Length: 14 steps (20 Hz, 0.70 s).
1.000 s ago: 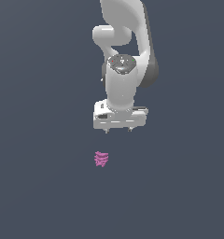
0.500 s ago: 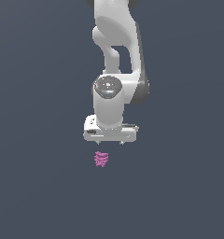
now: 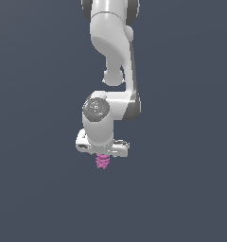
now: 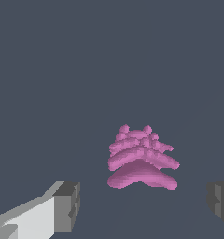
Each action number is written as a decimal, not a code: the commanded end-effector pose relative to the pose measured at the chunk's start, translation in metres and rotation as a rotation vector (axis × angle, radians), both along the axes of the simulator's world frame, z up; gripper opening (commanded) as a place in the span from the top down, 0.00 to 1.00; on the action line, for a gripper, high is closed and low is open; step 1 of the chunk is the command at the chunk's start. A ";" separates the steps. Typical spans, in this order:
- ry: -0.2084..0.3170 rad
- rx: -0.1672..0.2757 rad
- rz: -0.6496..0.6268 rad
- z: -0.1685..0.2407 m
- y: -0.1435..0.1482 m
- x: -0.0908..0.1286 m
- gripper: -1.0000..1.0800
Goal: Pick up the object and move it to a goal position.
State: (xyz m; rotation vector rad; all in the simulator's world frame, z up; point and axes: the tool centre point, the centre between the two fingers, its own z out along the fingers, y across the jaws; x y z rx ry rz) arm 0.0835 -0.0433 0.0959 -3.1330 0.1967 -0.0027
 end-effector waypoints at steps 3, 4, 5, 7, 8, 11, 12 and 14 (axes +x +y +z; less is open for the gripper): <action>0.001 -0.002 -0.019 -0.009 -0.007 0.005 0.04; 0.002 -0.002 -0.021 -0.010 -0.008 0.006 0.04; 0.002 -0.002 -0.022 -0.010 -0.008 0.006 0.04; 0.003 -0.002 -0.020 -0.010 -0.008 0.005 0.04; 0.003 -0.002 -0.020 -0.010 -0.008 0.005 0.04; 0.003 -0.002 -0.020 -0.017 -0.008 0.005 0.04; 0.002 -0.002 -0.021 -0.020 -0.008 0.005 0.04; 0.002 -0.002 -0.021 -0.030 -0.008 0.005 0.04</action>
